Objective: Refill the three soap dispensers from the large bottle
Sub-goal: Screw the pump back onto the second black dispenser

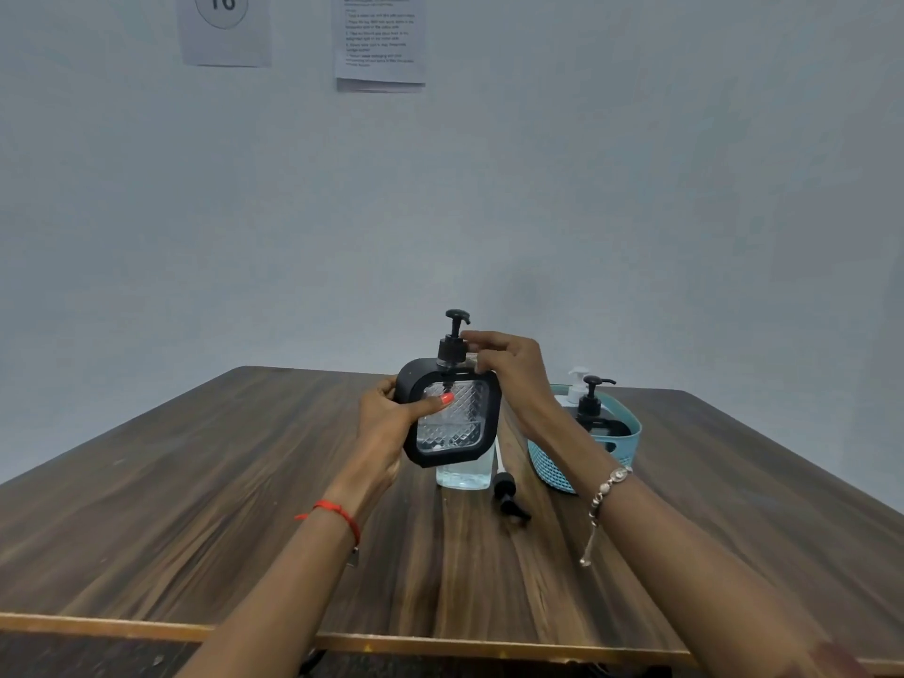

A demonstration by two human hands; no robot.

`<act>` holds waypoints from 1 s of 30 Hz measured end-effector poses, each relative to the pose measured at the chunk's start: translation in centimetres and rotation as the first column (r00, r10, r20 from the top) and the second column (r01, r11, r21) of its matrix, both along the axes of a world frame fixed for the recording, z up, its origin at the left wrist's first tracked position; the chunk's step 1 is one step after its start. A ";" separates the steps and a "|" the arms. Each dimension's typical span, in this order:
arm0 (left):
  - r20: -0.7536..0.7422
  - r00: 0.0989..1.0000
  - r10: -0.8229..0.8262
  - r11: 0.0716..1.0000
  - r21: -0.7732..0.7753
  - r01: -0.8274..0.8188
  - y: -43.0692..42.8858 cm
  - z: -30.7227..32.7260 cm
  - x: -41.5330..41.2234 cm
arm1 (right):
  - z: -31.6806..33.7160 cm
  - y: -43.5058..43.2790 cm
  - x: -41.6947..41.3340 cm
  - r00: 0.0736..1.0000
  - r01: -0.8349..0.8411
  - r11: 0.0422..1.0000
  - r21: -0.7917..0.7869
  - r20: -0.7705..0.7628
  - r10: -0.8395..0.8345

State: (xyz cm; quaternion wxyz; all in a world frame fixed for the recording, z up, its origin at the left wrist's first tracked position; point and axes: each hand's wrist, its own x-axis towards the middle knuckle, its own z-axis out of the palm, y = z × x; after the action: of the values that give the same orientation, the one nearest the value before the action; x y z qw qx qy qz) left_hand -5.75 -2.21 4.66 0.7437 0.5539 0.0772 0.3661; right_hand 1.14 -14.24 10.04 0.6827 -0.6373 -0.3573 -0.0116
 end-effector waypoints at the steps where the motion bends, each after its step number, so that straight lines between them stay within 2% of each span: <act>1: 0.008 1.000 -0.002 1.000 -0.004 0.002 0.0 0.0 0.1 | 0.0 -0.1 0.0 1.000 0.020 0.999 0.048 -0.017 -0.020; 5: 0.014 1.000 -0.003 1.000 0.006 0.003 0.1 -0.1 0.2 | 0.1 -0.5 0.5 0.995 0.068 0.988 0.137 -0.076 -0.058; 10: 0.014 1.000 -0.021 0.999 0.025 0.021 -0.4 -0.1 0.2 | 0.2 -0.7 1.5 0.997 -0.080 0.997 -0.011 -0.017 0.080; 14: 0.006 0.999 -0.038 0.998 0.052 0.038 -0.9 0.0 0.3 | 0.1 -0.6 1.7 0.997 -0.012 0.995 -0.103 0.069 0.019; 16: 0.001 0.999 -0.052 0.997 0.048 0.052 -1.0 0.1 0.2 | 0.3 -0.8 1.8 0.993 -0.088 0.978 -0.190 0.064 0.101; 18: 0.006 0.998 -0.064 0.997 0.037 0.063 -1.0 0.0 0.2 | 0.6 -1.1 2.1 0.984 -0.171 0.963 -0.211 0.019 0.179; 20: 0.008 0.997 -0.072 0.997 0.042 0.071 -1.0 0.0 0.2 | 0.8 -1.3 2.3 0.990 -0.129 0.971 -0.203 0.022 0.136; 24: -0.007 0.997 -0.076 0.996 0.051 0.076 -1.3 0.0 0.3 | 0.2 -0.8 2.0 0.995 0.065 0.979 -0.195 0.084 -0.049; 25: -0.004 0.997 -0.082 0.996 0.042 0.082 -1.4 0.0 0.3 | 0.2 -0.8 2.0 0.997 0.042 0.979 -0.197 0.076 -0.027; 28: 0.008 0.995 -0.095 0.995 0.025 0.095 -1.4 0.0 0.2 | 0.4 -1.4 2.3 0.987 -0.163 0.970 -0.178 -0.030 0.160; 30: -0.003 0.995 -0.096 0.995 0.035 0.096 -1.4 -0.1 0.1 | 0.5 -1.8 2.4 0.987 -0.163 0.970 -0.181 -0.041 0.158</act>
State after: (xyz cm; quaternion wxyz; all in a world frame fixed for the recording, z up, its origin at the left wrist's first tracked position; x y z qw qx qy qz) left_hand -5.60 -3.61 4.61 0.7506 0.5703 0.0448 0.3308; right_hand 3.57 -16.02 10.56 0.6243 -0.6666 -0.3984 0.0850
